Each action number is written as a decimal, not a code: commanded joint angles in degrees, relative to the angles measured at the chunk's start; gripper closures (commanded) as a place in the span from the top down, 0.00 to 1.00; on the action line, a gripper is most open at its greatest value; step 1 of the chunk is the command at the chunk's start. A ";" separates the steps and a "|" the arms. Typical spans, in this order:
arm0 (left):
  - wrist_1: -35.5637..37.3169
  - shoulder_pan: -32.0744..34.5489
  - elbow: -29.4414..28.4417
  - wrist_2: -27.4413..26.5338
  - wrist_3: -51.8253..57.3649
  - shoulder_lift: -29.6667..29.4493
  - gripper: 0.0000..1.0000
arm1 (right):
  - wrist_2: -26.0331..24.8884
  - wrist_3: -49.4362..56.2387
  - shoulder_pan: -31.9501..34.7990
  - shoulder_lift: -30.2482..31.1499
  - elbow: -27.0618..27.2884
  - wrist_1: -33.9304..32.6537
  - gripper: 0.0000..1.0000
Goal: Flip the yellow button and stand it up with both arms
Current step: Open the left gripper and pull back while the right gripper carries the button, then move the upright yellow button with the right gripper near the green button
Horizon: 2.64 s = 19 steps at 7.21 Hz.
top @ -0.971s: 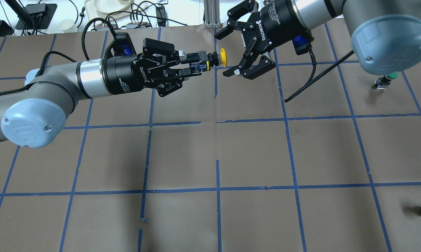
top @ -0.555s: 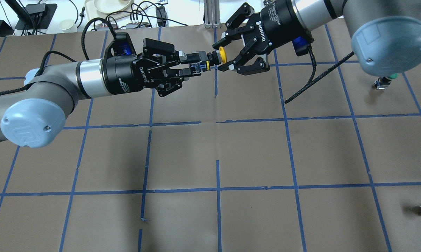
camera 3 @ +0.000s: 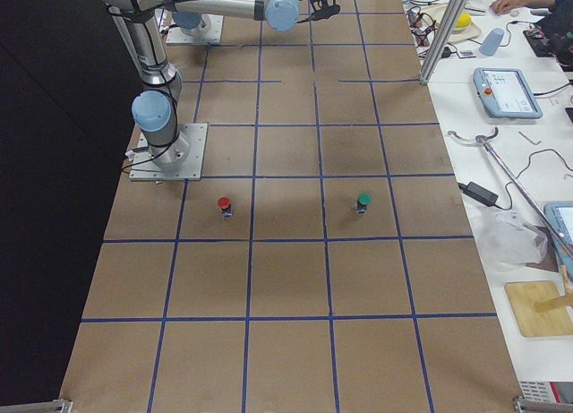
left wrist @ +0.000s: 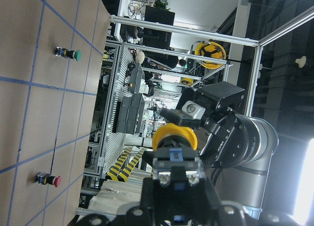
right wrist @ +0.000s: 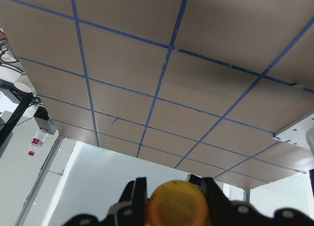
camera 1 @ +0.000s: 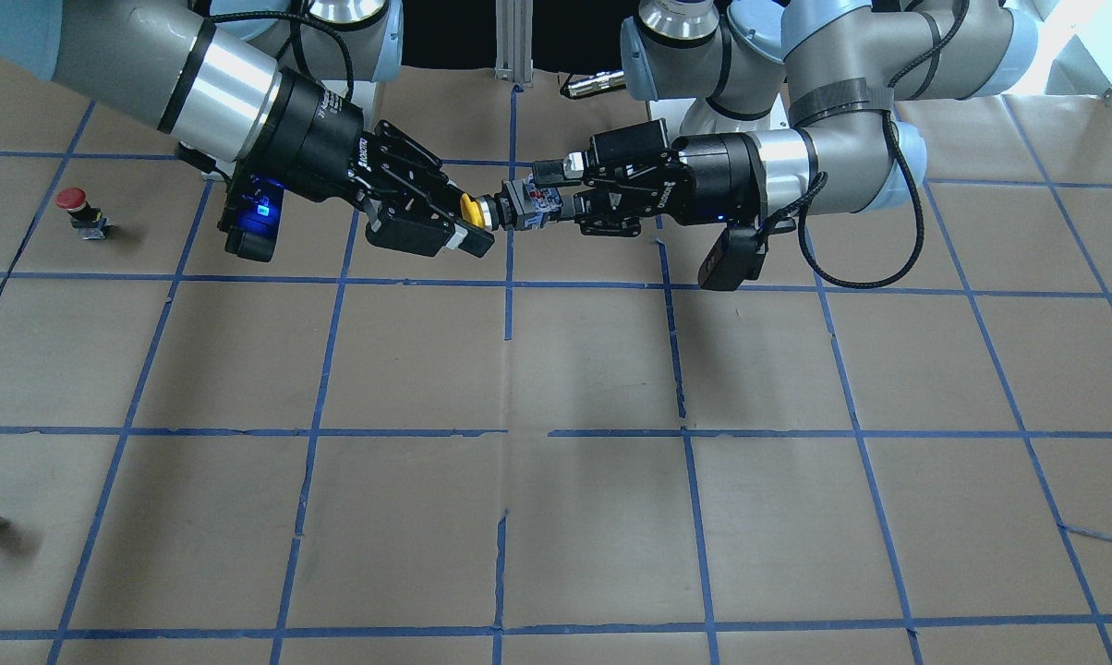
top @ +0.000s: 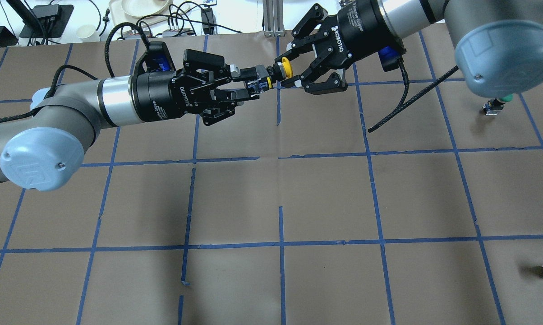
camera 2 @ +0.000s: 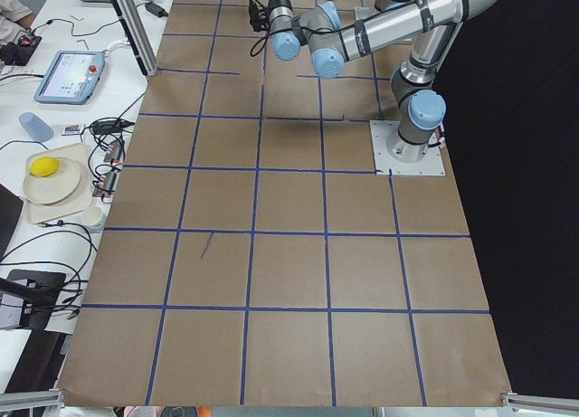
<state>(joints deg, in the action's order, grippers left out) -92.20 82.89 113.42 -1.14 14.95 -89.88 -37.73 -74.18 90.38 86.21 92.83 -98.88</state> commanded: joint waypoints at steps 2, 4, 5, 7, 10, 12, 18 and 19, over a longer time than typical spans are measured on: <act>0.00 -0.19 -1.18 -5.66 -0.44 0.05 1.00 | -1.11 0.61 -1.42 -0.25 -0.19 0.00 0.19; 0.96 -0.62 -2.76 -15.24 -1.32 -0.47 1.00 | -7.51 7.25 -5.46 -0.25 0.07 0.18 0.19; 3.06 -0.54 -2.94 -20.43 -1.32 -0.48 1.00 | -13.19 13.56 -6.35 -0.34 0.33 0.52 0.19; 10.42 -0.45 -3.03 -32.39 -1.59 -0.39 1.00 | -24.18 31.29 -7.67 -0.77 0.42 6.83 0.13; 15.20 1.73 -5.21 -45.21 -1.67 -0.56 1.00 | -32.76 46.19 -9.34 -0.78 3.13 6.86 0.08; 14.33 5.77 -10.31 -59.88 -1.76 -0.83 1.00 | -38.44 54.36 -11.62 -0.34 5.26 3.89 0.07; 6.19 8.96 -21.01 -87.18 -1.15 -0.65 1.00 | -43.57 86.78 -22.77 -0.42 13.33 -13.75 0.03; 3.28 8.78 -23.31 -87.54 -1.15 -0.74 1.00 | -43.31 92.67 -25.92 -0.69 15.61 -18.06 0.03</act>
<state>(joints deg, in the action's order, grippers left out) -84.80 91.92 93.73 -87.56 13.79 -90.44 -81.12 10.94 67.97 85.75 105.80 -111.44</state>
